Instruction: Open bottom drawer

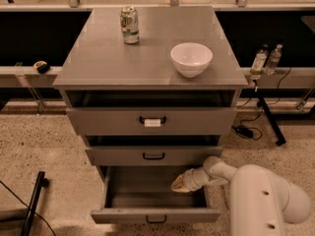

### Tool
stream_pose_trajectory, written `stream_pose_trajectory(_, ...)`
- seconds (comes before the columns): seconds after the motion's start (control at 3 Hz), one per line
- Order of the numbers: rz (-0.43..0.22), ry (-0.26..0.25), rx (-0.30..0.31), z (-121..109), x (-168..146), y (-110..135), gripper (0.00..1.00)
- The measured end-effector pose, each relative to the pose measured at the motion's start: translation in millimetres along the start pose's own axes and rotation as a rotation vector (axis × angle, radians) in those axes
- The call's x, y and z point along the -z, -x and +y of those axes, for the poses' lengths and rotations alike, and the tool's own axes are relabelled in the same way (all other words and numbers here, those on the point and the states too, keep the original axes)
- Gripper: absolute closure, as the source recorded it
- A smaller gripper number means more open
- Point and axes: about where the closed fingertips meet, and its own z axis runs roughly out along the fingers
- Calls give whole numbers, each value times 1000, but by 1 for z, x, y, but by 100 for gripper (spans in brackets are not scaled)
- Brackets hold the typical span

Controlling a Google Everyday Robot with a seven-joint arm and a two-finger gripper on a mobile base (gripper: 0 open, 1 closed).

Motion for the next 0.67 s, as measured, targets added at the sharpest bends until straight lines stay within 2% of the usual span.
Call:
stream_pose_trajectory(0.33,55,81,3,15,-34,-19,84)
stream_pose_trajectory(0.67,92,160,9,42,-52,-35,81)
